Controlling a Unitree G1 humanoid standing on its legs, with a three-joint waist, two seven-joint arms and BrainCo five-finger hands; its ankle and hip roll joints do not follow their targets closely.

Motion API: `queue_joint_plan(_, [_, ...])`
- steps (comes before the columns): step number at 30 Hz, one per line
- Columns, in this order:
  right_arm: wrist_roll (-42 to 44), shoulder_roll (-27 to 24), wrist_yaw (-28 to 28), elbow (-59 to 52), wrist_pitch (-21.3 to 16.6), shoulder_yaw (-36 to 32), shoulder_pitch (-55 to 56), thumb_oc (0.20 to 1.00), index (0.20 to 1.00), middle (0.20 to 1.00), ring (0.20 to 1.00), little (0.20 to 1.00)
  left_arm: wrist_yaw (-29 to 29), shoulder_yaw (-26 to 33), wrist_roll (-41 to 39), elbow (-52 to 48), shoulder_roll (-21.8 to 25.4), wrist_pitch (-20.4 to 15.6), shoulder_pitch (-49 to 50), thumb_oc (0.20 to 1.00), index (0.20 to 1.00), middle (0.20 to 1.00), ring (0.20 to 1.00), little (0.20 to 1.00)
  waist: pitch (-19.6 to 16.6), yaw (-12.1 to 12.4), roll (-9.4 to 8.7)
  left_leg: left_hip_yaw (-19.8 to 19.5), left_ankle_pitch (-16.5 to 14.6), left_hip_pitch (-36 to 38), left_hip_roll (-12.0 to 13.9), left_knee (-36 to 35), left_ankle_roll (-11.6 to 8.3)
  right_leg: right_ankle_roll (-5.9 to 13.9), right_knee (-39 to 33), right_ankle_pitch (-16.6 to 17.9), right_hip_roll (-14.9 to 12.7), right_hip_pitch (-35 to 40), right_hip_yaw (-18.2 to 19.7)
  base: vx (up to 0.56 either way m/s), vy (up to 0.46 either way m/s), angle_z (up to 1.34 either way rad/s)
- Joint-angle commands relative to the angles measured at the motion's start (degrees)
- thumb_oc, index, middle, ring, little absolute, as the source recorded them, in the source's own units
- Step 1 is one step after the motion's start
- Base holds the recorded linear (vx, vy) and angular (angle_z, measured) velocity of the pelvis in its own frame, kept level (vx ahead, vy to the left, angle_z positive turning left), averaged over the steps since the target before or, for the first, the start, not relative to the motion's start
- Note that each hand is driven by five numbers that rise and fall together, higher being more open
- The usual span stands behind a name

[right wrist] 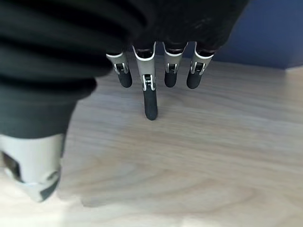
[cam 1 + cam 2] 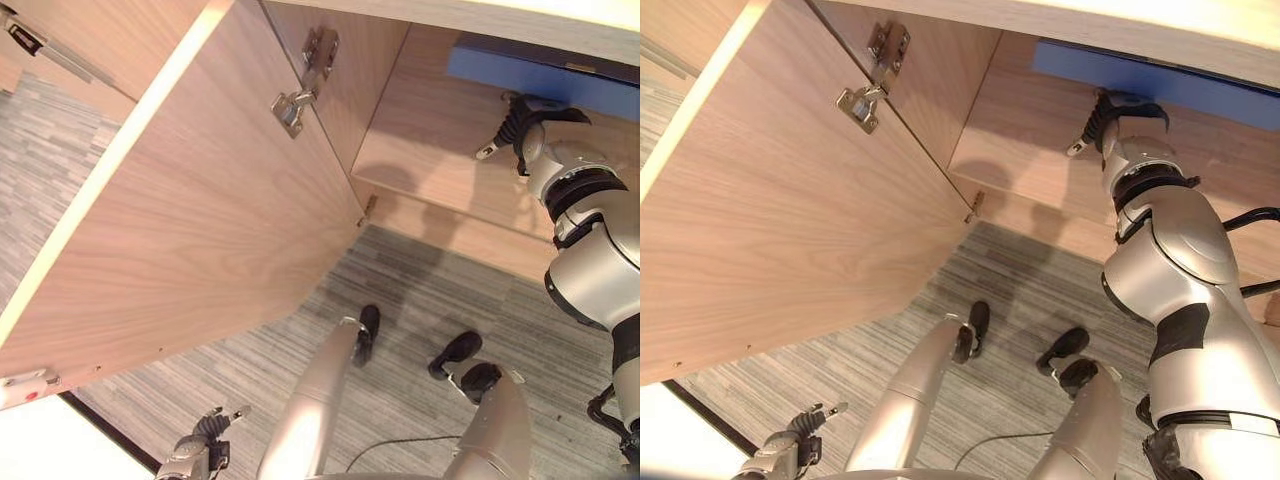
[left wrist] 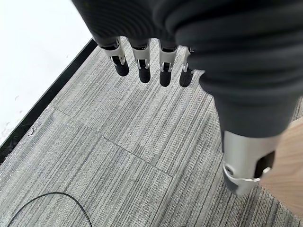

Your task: Put the empty folder in the office cabinet

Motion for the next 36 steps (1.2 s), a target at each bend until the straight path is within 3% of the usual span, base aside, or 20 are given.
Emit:
queue_joint_plan(1, [-2.5, -2.0, -0.2, -3.5, 0.0, 3.2, -5.1, 1.000, 1.000, 1.000, 1.000, 1.000, 1.2, 2.9, -0.9, 5.0, 2.5, 0.1, -1.9, 1.000, 1.000, 1.000, 1.000, 1.000, 2.6, 0.2, -0.01, 2.7, -1.4, 0.1, 2.5, -4.7, -0.22, 1.94, -6.6, 0.6, -0.4, 1.8, 5.2, -0.01, 0.014, -0.06])
queue_joint_plan(8, [-1.5, -3.7, 2.9, -19.1, 0.8, 1.9, -2.5, 1.000, 1.000, 1.000, 1.000, 1.000, 1.2, 5.0, -2.8, 5.4, 1.0, 1.1, -3.8, 1.000, 1.000, 1.000, 1.000, 1.000, 2.9, -3.0, -0.56, 3.5, -1.5, -0.3, 3.1, -4.9, -0.22, 1.53, -7.2, 0.7, 0.1, 1.1, 6.0, 0.00, 0.028, -0.11])
queue_joint_plan(10, [1.4, -4.9, 6.2, -23.1, 1.1, 2.1, -1.9, 1.000, 1.000, 1.000, 1.000, 1.000, 0.7, 5.0, -3.6, 5.3, 0.5, 1.6, -5.4, 1.000, 1.000, 1.000, 1.000, 1.000, 2.8, -4.2, -0.90, 3.7, -1.6, -0.7, 3.6, -4.9, -0.20, 1.35, -7.4, 1.1, 0.2, 0.7, 6.3, 0.01, 0.045, -0.11])
queue_joint_plan(12, [4.4, -6.4, 13.0, -30.1, 2.0, 4.6, -2.2, 1.000, 1.000, 1.000, 1.000, 1.000, -0.1, 4.6, -3.9, 4.7, 0.6, 2.5, -5.8, 1.000, 1.000, 1.000, 1.000, 1.000, 2.8, -5.0, -1.21, 3.6, -1.7, -1.0, 4.0, -4.7, -0.26, 1.11, -7.4, 1.0, 0.2, 0.7, 6.0, 0.00, -0.007, -0.11])
queue_joint_plan(16, [10.5, -9.5, 17.6, -39.0, 2.1, 7.5, -2.6, 1.000, 1.000, 1.000, 1.000, 1.000, -1.3, 4.7, -5.4, 3.7, -0.4, 3.1, -5.6, 1.000, 1.000, 1.000, 1.000, 1.000, 2.9, -5.9, -1.36, 3.5, -1.9, -1.4, 4.4, -4.1, -0.29, 1.00, -7.3, 1.2, 0.5, 0.3, 6.2, 0.00, 0.001, -0.02])
queue_joint_plan(17, [7.6, -14.8, 14.9, -38.2, 1.6, 6.3, 4.4, 1.000, 1.000, 1.000, 1.000, 1.000, -2.9, 5.4, -6.0, 3.4, -2.3, 4.2, -6.6, 1.000, 1.000, 1.000, 1.000, 1.000, 3.5, -7.2, -1.32, 3.5, -2.1, -1.2, 4.7, -3.8, -0.49, 1.10, -7.2, 1.0, 0.6, 0.5, 6.2, 0.00, 0.000, 0.00])
queue_joint_plan(18, [5.8, -17.9, 18.3, -35.6, 0.6, 6.8, 6.7, 1.000, 1.000, 1.000, 1.000, 1.000, -2.3, 5.9, -6.4, 3.9, -2.3, 4.1, -6.4, 1.000, 1.000, 1.000, 1.000, 1.000, 3.6, -7.6, -1.83, 3.5, -1.9, -1.3, 4.7, -3.9, -0.51, 1.12, -7.5, 1.2, 0.6, 0.5, 6.0, 0.00, 0.000, 0.00])
queue_joint_plan(19, [4.6, -18.1, 17.9, -33.3, -0.1, 6.2, 8.1, 1.000, 1.000, 1.000, 1.000, 1.000, -1.8, 5.7, -6.5, 2.9, -2.8, 2.7, -6.7, 1.000, 1.000, 1.000, 1.000, 1.000, 3.8, -7.8, -1.75, 3.4, -2.0, -1.3, 4.8, -3.8, -0.53, 1.26, -7.7, 1.4, 0.6, 0.5, 5.9, -0.02, -0.023, -0.10])
queue_joint_plan(24, [-1.2, -10.8, 16.1, -14.2, 0.7, 0.9, 15.4, 1.000, 1.000, 1.000, 1.000, 1.000, -1.2, 3.7, -5.9, 2.6, -3.4, 2.2, -5.1, 1.000, 1.000, 1.000, 1.000, 1.000, 3.5, -6.6, -1.35, 2.7, -1.7, -1.6, 4.3, -4.1, -0.31, 1.40, -8.3, 1.6, 0.6, 1.0, 5.3, -0.02, -0.052, -0.08])
queue_joint_plan(30, [-4.3, -1.6, 11.4, -2.6, 2.5, -6.7, 19.3, 1.000, 1.000, 1.000, 1.000, 1.000, -0.5, 3.6, -3.8, 3.2, -1.6, 2.4, -4.1, 1.000, 1.000, 1.000, 1.000, 1.000, 3.7, -4.5, -1.12, 2.8, -1.6, -1.2, 3.8, -4.3, 0.06, 1.39, -8.4, 1.6, 0.6, 1.6, 5.0, -0.01, -0.034, 0.07])
queue_joint_plan(36, [-5.2, -0.3, 9.0, 4.6, 3.5, -10.9, 19.5, 1.000, 1.000, 1.000, 1.000, 1.000, -0.7, 3.1, -2.1, 3.8, 0.0, 2.7, -3.1, 1.000, 1.000, 1.000, 1.000, 1.000, 4.2, -2.9, -0.44, 3.3, -1.4, -0.9, 3.5, -4.3, 0.36, 1.53, -8.0, 1.7, 0.3, 1.7, 5.0, -0.01, -0.010, 0.12])
